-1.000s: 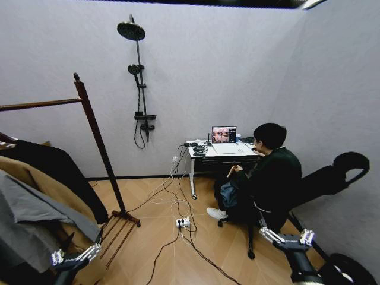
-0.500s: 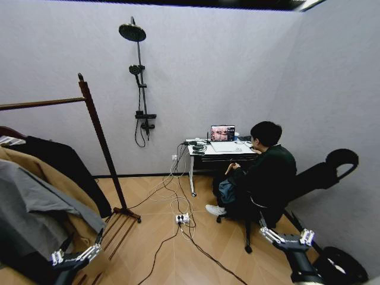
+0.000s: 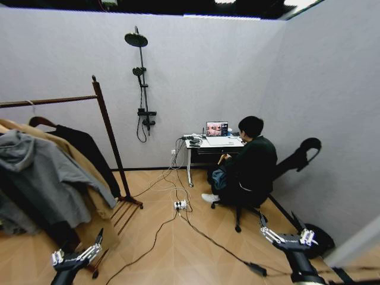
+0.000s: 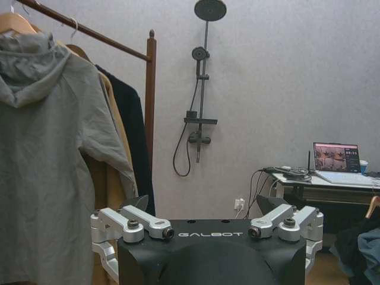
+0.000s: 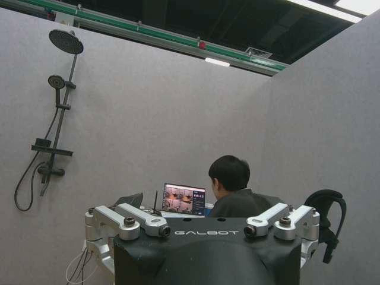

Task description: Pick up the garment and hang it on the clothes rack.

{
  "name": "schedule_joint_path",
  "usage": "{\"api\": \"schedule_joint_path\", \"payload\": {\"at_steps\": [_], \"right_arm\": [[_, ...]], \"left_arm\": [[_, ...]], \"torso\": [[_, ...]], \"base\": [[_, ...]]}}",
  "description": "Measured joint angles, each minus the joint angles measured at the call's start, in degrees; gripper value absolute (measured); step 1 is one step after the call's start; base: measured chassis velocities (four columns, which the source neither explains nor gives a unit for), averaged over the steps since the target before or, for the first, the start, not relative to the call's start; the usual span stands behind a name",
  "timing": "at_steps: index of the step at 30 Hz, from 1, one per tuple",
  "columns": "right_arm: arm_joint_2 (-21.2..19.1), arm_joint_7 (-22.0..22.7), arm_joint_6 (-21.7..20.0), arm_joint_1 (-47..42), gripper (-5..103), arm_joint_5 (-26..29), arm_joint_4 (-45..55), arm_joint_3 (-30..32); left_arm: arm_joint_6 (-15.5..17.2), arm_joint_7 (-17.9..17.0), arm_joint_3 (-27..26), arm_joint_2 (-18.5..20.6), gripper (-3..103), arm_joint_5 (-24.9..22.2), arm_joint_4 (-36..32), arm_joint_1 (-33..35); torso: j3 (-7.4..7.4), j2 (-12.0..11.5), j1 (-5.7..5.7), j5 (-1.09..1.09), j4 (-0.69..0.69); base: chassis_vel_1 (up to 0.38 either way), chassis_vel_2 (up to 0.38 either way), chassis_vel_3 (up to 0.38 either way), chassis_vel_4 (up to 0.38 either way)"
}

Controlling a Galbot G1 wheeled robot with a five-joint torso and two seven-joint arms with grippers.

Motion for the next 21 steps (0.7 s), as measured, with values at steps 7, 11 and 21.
{"api": "schedule_joint_path", "payload": {"at_steps": [7, 11, 21], "right_arm": [[0.0, 0.0, 0.0, 0.0, 100, 0.0, 0.0, 0.0], [0.0, 0.0, 0.0, 0.0, 100, 0.0, 0.0, 0.0], [0.0, 0.0, 0.0, 0.0, 100, 0.0, 0.0, 0.0]], "left_arm": [[0.0, 0.0, 0.0, 0.0, 100, 0.0, 0.0, 0.0], [0.0, 0.1, 0.0, 0.0, 100, 0.0, 0.0, 0.0], [0.0, 0.0, 0.0, 0.0, 100, 0.0, 0.0, 0.0]], "torso": [[0.00, 0.0, 0.00, 0.06, 0.00], [0.01, 0.0, 0.01, 0.05, -0.01], [-0.02, 0.0, -0.04, -0.01, 0.03]], "base": [[0.365, -0.363, -0.355, 0.361], [0.355, -0.363, -0.329, 0.349], [0.317, -0.291, -0.302, 0.296]]}}
